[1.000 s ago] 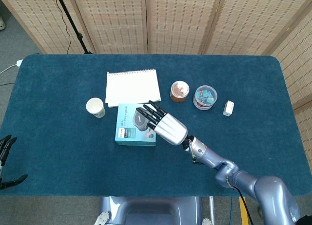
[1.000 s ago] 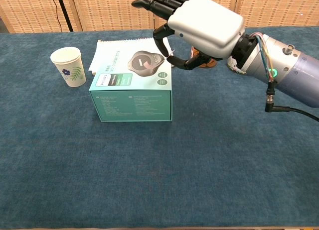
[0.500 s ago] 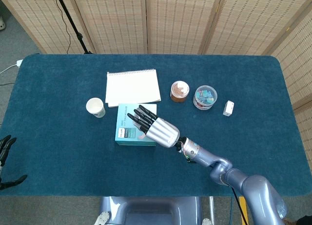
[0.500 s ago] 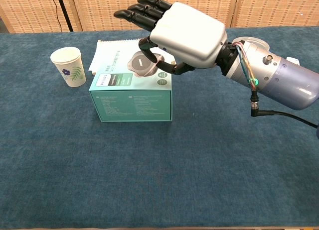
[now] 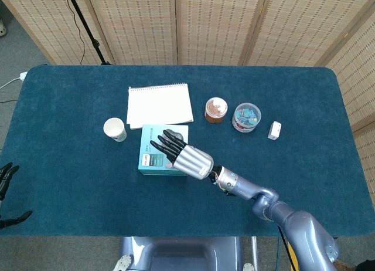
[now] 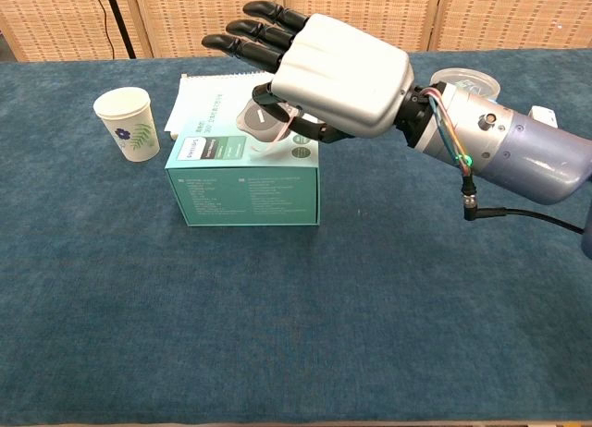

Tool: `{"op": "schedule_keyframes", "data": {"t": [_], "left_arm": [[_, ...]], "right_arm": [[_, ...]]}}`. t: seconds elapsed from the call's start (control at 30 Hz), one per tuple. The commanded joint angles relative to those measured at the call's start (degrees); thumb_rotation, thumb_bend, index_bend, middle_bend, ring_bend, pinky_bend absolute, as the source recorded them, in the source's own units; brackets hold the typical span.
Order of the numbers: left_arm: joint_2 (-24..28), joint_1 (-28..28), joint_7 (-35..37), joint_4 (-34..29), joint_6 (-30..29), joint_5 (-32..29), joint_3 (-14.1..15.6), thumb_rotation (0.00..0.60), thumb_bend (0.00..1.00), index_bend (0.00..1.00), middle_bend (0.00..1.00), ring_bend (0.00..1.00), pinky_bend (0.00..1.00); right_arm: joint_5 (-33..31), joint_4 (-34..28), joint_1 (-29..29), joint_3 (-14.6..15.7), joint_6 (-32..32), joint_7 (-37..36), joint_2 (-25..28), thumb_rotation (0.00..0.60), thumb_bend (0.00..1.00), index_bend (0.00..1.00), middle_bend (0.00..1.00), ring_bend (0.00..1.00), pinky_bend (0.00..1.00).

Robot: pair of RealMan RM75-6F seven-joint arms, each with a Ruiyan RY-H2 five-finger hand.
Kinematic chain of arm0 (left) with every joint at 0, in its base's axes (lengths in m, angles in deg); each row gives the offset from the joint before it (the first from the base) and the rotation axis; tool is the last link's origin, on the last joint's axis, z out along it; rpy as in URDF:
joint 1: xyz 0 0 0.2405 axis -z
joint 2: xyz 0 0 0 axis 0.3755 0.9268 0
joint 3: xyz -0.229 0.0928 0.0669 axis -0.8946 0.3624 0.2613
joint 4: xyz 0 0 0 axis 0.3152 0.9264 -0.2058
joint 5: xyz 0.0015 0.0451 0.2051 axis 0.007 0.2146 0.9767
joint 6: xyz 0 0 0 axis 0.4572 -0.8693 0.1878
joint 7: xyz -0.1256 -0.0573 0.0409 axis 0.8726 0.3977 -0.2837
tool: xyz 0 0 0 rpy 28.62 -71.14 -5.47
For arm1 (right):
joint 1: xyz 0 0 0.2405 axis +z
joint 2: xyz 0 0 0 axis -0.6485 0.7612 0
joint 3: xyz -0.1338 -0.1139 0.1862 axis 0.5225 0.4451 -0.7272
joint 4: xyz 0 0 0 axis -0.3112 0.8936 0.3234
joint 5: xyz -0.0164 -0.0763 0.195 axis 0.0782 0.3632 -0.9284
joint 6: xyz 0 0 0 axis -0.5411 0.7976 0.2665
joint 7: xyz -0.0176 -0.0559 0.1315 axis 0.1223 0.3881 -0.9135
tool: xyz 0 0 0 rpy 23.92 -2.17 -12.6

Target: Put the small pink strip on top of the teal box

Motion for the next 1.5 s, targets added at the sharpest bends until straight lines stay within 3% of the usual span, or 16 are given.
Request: {"op": "schedule_keyframes", "data": {"t": [0.03, 0.13, 0.6, 1.1, 1.3, 1.33, 1.4, 1.47, 1.5], "left_arm": [[0.00, 0.00, -0.03, -0.02, -0.01, 0.02, 0.02, 0.600, 0.05, 0.00, 0.00, 0.00, 0.00], [0.01, -0.01, -0.02, -0.03, 0.01, -0.03, 0.02, 0.600, 0.05, 0.00, 0.00, 0.00, 0.00], [0.17, -0.02, 0.57, 0.06, -0.09, -0.11, -0.04, 0.600, 0.05, 0.00, 0.00, 0.00, 0.00], [0.22, 0.05, 1.23, 0.17, -0.13, 0.38, 0.11, 0.600, 0.05, 0.00, 0.00, 0.00, 0.00], [0.54, 0.65, 2.57, 0.45, 0.09, 1.36, 0.03, 0.600, 0.05, 0.00, 0.00, 0.00, 0.00], [0.59, 0.84, 2.63, 0.54, 0.21, 1.59, 0.01, 0.600, 0.05, 0.00, 0.00, 0.00, 0.00], [0.64, 1.54, 2.74, 0.93, 0.61, 2.23, -0.22, 0.600, 0.05, 0.00, 0.00, 0.00, 0.00], [0.76, 2.46, 3.32, 1.16, 1.38, 2.81, -0.44, 0.600, 0.03, 0.00, 0.00, 0.00, 0.00], [0.93, 3.19, 3.43, 1.28, 1.78, 3.39, -0.71, 0.600, 0.01, 0.00, 0.00, 0.00, 0.00]], "right_arm": [[-0.29, -0.12, 0.08, 0.14, 0.14, -0.12, -0.02, 0.600, 0.60, 0.41, 0.00, 0.00, 0.00], [-0.53, -0.17, 0.10, 0.35, 0.22, -0.11, 0.09, 0.600, 0.60, 0.31, 0.00, 0.00, 0.00], [-1.50, 0.02, 0.18, 0.57, 1.37, 0.67, 1.23, 0.600, 0.60, 0.21, 0.00, 0.00, 0.00], [-5.55, -5.04, -2.59, -1.67, 3.23, 1.45, 10.64, 0.600, 0.60, 0.13, 0.00, 0.00, 0.00], [-8.35, -12.31, -8.26, -1.90, 6.21, 1.31, 16.85, 0.600, 0.59, 0.07, 0.00, 0.00, 0.00], [-8.69, -13.50, -9.11, -1.78, 6.47, 1.42, 17.73, 0.600, 0.54, 0.07, 0.00, 0.00, 0.00], [-10.37, -17.42, -12.19, -1.44, 6.85, 1.47, 20.59, 0.600, 0.35, 0.06, 0.00, 0.00, 0.00], [-12.40, -22.38, -15.30, -1.13, 6.74, 1.80, 23.53, 0.600, 0.10, 0.04, 0.00, 0.00, 0.00], [-14.30, -24.87, -17.44, -1.05, 6.58, 1.35, 24.87, 0.600, 0.04, 0.04, 0.00, 0.00, 0.00]]}}
